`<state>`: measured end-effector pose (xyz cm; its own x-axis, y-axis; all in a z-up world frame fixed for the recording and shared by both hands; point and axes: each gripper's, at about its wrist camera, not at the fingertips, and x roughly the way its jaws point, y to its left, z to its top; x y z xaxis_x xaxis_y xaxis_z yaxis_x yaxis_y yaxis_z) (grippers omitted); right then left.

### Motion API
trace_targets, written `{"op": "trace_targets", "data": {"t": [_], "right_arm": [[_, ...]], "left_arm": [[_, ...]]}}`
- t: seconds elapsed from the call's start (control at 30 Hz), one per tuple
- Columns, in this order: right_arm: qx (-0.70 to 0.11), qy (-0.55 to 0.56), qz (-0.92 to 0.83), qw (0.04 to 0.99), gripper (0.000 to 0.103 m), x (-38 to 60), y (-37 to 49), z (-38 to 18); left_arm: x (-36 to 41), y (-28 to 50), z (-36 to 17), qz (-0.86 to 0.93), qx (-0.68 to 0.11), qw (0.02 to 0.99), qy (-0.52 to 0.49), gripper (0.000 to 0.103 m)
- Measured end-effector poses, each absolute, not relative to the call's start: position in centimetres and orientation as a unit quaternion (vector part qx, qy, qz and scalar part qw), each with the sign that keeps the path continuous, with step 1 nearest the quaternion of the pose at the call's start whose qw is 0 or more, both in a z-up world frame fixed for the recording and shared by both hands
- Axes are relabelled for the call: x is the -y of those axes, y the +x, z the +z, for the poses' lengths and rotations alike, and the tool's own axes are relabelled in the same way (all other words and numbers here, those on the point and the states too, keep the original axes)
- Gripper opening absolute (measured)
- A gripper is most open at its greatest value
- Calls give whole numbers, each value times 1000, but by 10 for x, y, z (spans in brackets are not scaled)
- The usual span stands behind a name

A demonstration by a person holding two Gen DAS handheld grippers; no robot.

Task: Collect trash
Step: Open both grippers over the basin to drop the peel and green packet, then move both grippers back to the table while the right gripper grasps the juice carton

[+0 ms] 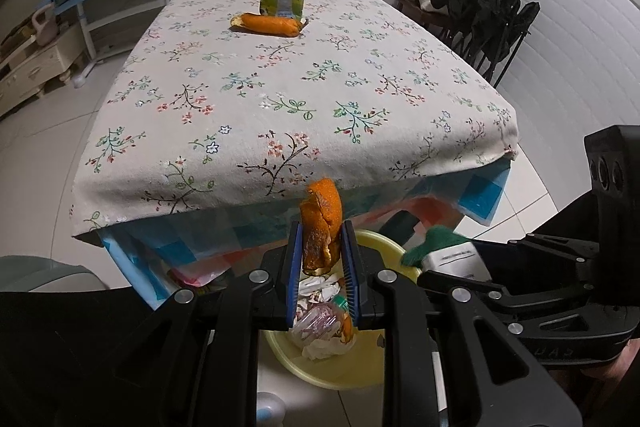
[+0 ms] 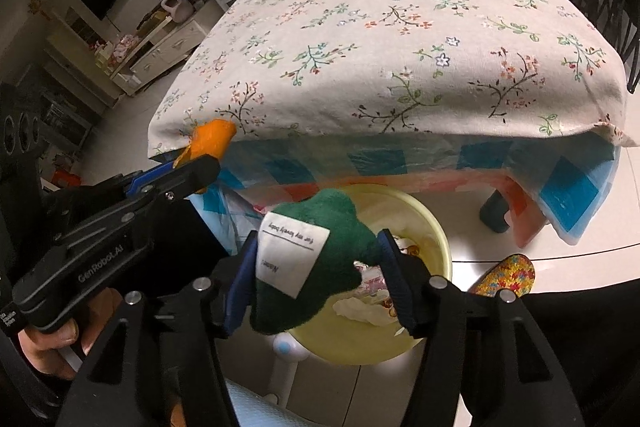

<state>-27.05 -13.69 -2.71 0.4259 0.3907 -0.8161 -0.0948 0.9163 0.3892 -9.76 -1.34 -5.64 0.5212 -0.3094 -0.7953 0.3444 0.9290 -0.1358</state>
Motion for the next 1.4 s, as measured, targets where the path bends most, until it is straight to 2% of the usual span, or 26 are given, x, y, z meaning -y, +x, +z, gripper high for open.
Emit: {"op": "trace_targets", "data": {"t": [0.4, 0.53, 0.67, 0.87, 1.0, 1.27, 1.4], "right_arm": [[-496, 158, 114, 846, 67, 151, -274, -21], [-478, 181, 92, 855, 67, 165, -276, -16], [-462, 194, 82, 861, 70, 173, -279, -11], [-441, 201, 83, 871, 71, 174, -278, -2], [-415, 195, 87, 884, 77, 174, -274, 11], [-397, 164, 112, 896, 79, 165, -235, 34], [-382, 134, 123, 906, 87, 155, -208, 54]], "left_arm": [[25, -102, -66, -205, -474, 856, 34, 20], [31, -104, -71, -209, -486, 847, 43, 45], [30, -105, -69, -205, -481, 851, 44, 54], [18, -100, -57, -195, -465, 863, 13, 56], [5, -90, -42, -182, -440, 879, -16, 60], [-11, -58, -35, -160, -441, 882, -56, 62], [-14, -38, -33, -148, -442, 882, -60, 63]]}}
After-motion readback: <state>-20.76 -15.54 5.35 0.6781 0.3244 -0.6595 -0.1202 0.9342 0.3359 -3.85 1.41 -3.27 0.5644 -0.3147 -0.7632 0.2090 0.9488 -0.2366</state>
